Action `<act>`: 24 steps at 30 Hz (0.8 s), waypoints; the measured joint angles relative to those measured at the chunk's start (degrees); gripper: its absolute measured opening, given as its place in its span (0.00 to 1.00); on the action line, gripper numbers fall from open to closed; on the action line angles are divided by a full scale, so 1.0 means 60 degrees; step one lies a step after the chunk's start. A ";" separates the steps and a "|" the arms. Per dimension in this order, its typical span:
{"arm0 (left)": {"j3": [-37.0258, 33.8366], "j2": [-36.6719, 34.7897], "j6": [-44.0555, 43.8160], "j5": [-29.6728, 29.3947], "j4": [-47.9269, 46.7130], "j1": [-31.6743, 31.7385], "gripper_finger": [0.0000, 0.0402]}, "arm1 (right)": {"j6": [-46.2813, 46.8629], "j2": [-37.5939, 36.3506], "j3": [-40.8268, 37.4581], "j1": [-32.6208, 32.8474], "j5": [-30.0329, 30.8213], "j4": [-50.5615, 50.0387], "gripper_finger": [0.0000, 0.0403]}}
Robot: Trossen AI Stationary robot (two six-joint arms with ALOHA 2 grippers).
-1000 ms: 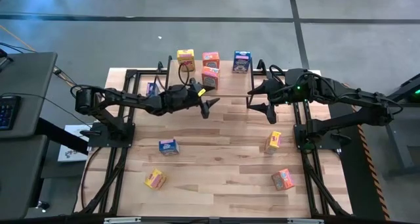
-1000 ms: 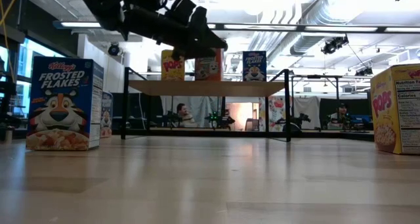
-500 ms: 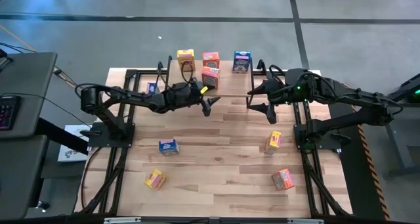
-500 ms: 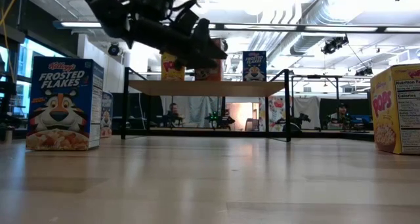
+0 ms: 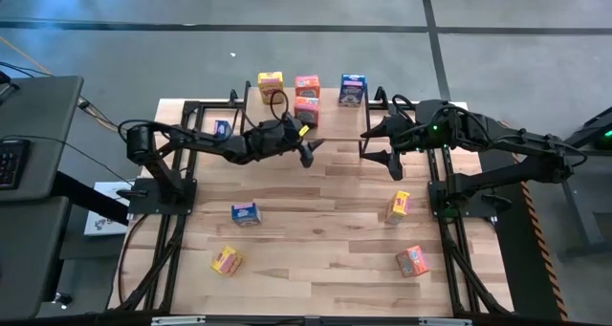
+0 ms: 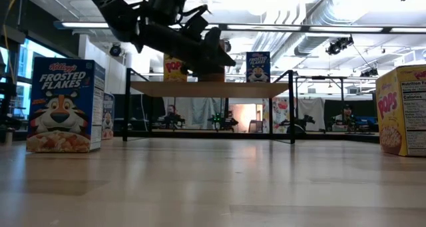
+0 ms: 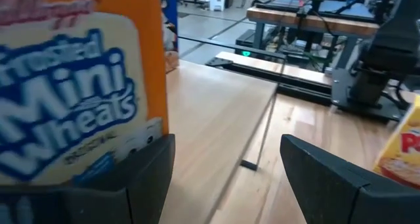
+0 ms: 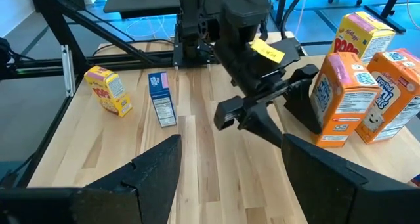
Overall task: Stack cereal on shelf
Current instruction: Put the top orange cereal box on the shelf aligned with the other orange cereal box
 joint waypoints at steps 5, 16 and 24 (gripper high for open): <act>0.0000 0.0000 0.0000 -0.0036 0.0026 0.0116 0.67 | 0.0000 0.0000 0.0000 0.0000 0.0004 -0.0017 0.63; 0.0000 -0.0004 0.0169 0.0155 0.0143 0.0347 0.67 | 0.0073 0.0000 0.0000 0.0003 0.0004 -0.0025 0.63; 0.0000 -0.0004 0.0332 0.0339 0.0143 0.0400 0.67 | 0.0074 0.0000 0.0000 0.0001 0.0005 -0.0028 0.63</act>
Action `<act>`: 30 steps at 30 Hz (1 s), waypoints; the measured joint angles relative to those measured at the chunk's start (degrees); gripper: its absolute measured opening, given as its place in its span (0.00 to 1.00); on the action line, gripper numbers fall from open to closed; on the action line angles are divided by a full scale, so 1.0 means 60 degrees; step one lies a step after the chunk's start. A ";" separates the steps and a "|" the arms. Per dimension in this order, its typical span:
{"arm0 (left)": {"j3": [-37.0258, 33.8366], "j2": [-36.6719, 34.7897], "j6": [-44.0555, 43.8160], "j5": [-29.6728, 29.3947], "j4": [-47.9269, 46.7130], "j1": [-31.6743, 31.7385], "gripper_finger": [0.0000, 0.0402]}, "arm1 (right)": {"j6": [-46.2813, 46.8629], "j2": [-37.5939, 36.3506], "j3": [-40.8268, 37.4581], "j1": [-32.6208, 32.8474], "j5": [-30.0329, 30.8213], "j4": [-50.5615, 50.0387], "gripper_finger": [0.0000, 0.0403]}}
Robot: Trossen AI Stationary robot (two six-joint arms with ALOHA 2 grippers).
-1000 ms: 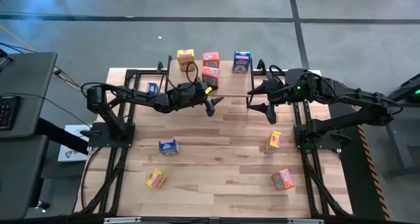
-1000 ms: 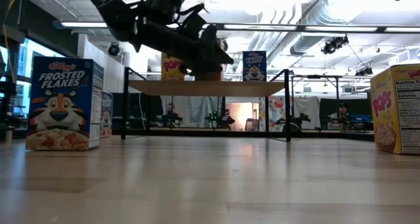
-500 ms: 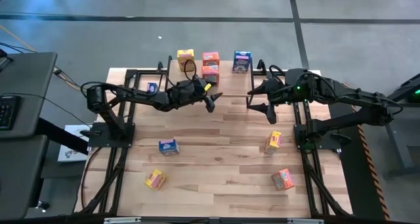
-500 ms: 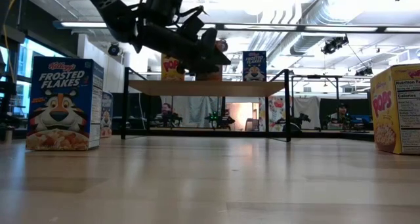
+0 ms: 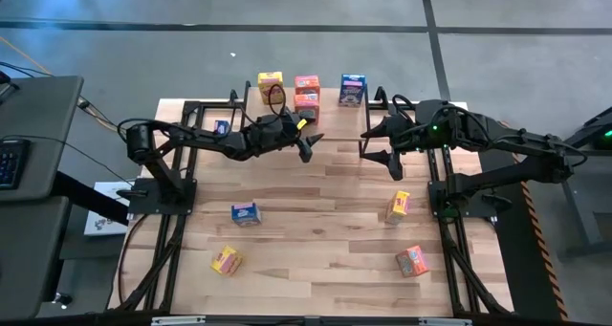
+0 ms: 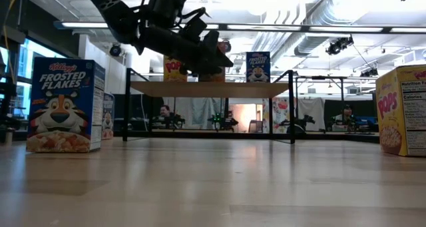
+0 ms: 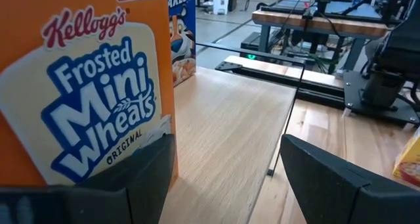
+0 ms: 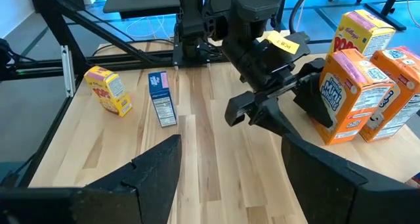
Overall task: Stack cereal on shelf
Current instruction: Put the top orange cereal box on the shelf aligned with the other orange cereal box
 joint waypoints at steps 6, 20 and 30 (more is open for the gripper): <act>0.0000 0.0000 0.0003 0.0000 0.0049 0.0142 0.67 | 0.0003 0.0000 0.0000 -0.0001 0.0002 -0.0001 0.63; -0.0007 -0.0536 0.0005 0.0024 0.0047 -0.0124 0.67 | 0.0003 0.0000 0.0000 -0.0001 0.0002 -0.0012 0.63; -0.0007 -0.1887 0.0590 0.0092 -0.1650 -0.0604 0.67 | 0.0003 0.0000 0.0000 0.0003 0.0002 -0.0092 0.63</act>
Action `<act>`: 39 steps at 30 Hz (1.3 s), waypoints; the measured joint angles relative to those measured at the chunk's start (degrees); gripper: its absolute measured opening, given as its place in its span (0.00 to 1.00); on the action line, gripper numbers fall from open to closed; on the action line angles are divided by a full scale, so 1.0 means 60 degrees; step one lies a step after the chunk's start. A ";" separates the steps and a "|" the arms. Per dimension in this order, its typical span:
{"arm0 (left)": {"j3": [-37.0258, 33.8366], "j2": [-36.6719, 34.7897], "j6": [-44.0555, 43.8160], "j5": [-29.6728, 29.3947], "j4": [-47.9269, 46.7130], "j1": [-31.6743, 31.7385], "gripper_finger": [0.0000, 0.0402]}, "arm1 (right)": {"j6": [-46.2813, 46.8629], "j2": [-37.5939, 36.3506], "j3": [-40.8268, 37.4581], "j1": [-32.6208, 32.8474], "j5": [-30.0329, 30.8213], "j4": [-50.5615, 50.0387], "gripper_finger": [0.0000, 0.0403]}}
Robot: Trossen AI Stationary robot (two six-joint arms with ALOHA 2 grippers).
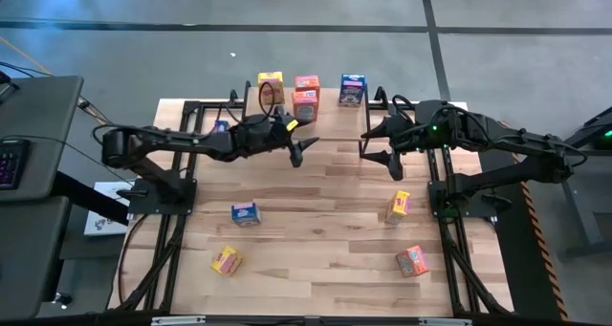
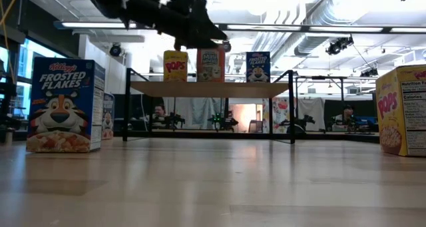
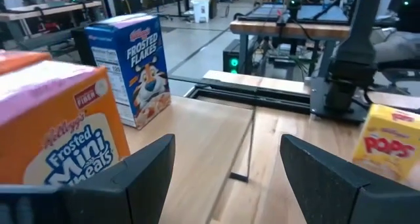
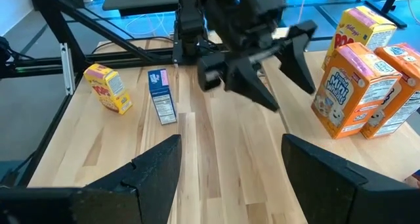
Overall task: Stack cereal on shelf
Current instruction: Put the top orange cereal box on the shelf aligned with the other orange cereal box
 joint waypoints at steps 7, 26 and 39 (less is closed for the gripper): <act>0.0000 -0.1468 0.0000 -0.1351 -0.1886 -0.0529 0.67 | 0.0004 0.0000 0.0000 0.0000 0.0000 -0.0110 0.63; -0.0004 -0.1126 0.0774 -0.2926 -0.3574 0.0173 0.67 | 0.0004 0.0004 0.0000 0.0000 0.0004 -0.0171 0.63; -0.0004 -0.0126 0.0772 -0.2388 -0.2167 0.0682 0.67 | 0.0004 0.0004 0.0000 -0.0001 0.0004 -0.0170 0.63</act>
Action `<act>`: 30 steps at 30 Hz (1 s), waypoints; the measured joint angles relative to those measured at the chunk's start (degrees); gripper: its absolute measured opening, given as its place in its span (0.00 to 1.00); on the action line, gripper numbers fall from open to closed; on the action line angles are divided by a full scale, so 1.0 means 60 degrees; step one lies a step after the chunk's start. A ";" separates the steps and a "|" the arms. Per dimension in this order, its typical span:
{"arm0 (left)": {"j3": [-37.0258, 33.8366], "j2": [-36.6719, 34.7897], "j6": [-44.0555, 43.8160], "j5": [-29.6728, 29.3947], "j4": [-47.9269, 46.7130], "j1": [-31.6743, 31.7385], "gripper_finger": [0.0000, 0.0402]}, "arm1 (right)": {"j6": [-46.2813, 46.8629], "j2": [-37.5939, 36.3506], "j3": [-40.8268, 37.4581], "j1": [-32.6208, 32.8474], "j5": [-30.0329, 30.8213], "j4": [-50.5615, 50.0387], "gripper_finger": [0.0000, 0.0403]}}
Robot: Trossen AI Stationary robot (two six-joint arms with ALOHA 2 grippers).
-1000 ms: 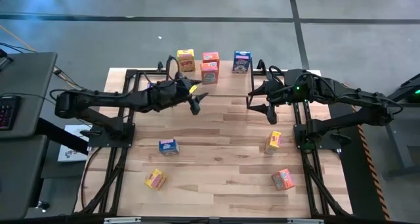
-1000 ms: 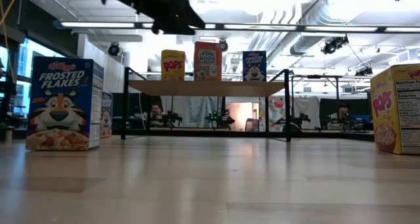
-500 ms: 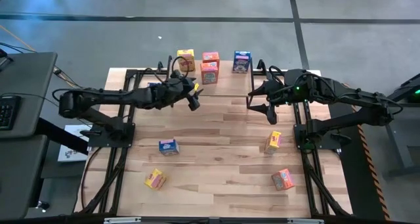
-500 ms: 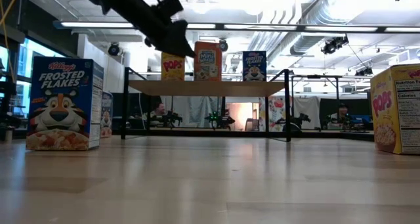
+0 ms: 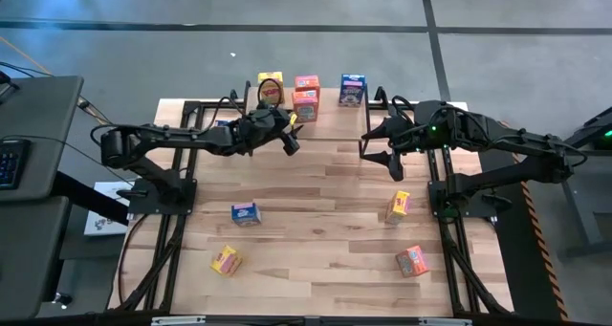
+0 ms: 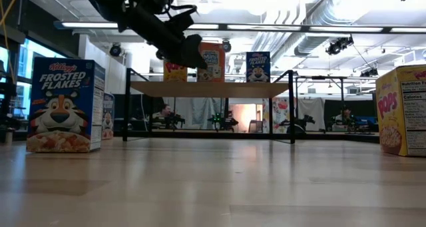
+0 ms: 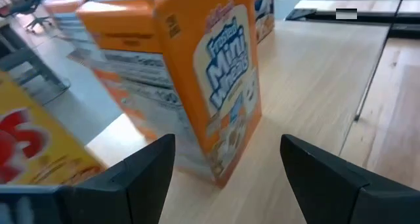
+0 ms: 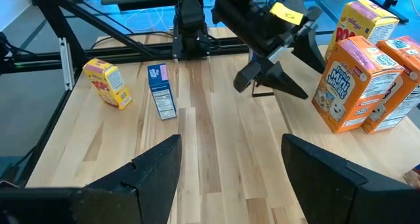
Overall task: Stack cereal on shelf
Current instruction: Put the top orange cereal box on the shelf aligned with the other orange cereal box, then put the top blue cereal box on the shelf aligned with the other blue cereal box
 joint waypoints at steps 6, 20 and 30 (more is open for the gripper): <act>0.0000 0.0127 0.0027 0.0117 0.0198 0.0112 0.67 | 0.0000 0.0000 0.0000 -0.0003 0.0000 -0.0001 0.63; 0.0000 -0.1141 0.0506 -0.0858 -0.0623 -0.0629 0.67 | 0.0000 0.0004 0.0000 0.0001 0.0000 -0.0154 0.63; 0.0000 -0.3343 -0.0175 -0.1816 -0.2142 -0.1396 0.67 | 0.0241 0.0004 0.0000 0.0001 0.0004 -0.0151 0.63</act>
